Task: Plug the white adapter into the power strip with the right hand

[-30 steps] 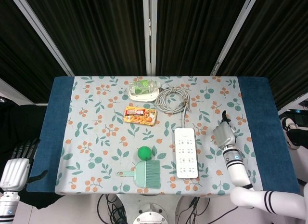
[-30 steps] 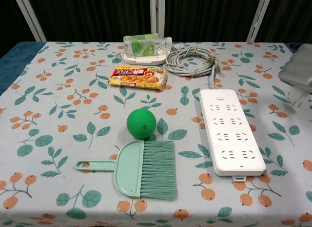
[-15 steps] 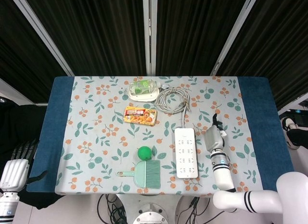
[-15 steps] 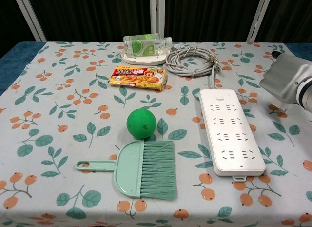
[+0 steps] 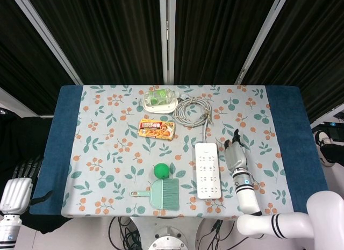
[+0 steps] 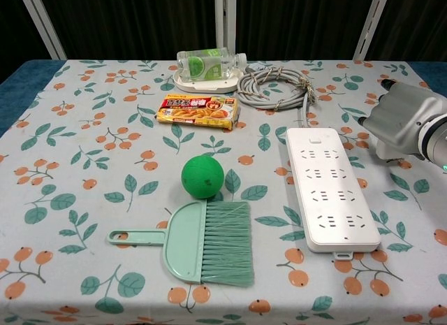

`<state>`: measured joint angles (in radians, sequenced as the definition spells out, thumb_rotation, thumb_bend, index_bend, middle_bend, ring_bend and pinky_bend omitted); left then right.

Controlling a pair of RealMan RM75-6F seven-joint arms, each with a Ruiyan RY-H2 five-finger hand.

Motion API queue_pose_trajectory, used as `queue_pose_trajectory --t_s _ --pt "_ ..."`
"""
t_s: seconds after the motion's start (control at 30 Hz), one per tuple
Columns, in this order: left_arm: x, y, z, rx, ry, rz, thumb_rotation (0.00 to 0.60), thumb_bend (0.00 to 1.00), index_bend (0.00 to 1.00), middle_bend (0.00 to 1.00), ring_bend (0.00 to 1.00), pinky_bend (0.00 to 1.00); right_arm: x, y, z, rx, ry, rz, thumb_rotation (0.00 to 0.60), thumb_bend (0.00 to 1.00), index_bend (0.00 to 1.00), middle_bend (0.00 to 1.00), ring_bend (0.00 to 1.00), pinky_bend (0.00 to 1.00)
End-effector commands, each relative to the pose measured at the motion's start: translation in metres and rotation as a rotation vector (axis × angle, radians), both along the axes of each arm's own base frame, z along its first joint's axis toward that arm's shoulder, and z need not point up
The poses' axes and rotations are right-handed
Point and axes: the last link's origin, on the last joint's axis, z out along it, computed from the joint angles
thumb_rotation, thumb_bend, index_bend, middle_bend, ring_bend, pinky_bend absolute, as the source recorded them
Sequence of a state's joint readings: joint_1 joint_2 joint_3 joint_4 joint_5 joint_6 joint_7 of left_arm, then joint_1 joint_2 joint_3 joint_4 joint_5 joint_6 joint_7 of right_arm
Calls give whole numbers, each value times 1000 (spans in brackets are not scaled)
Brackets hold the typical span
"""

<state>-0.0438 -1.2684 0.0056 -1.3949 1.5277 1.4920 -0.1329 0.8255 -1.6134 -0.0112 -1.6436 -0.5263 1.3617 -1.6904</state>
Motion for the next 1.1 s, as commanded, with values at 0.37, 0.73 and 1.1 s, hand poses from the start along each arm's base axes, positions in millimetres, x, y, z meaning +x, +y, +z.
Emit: queue_pose_trajectory --t_s 0.37,0.73,1.1 --pt "2 1 1 -1 4 -5 600 134 0 0 0 0 5 6 19 -24 -174 -20 600 280 1 282 131 0" --pt "5 2 0 -5 5 -9 600 133 0 0 0 0 -19 11 87 -170 -874 -182 600 105 229 305 131 0" --pt "14 4 -1 -11 13 -23 600 133 0 0 0 0 -73 7 98 -154 -1292 -252 600 47 326 311 131 0"
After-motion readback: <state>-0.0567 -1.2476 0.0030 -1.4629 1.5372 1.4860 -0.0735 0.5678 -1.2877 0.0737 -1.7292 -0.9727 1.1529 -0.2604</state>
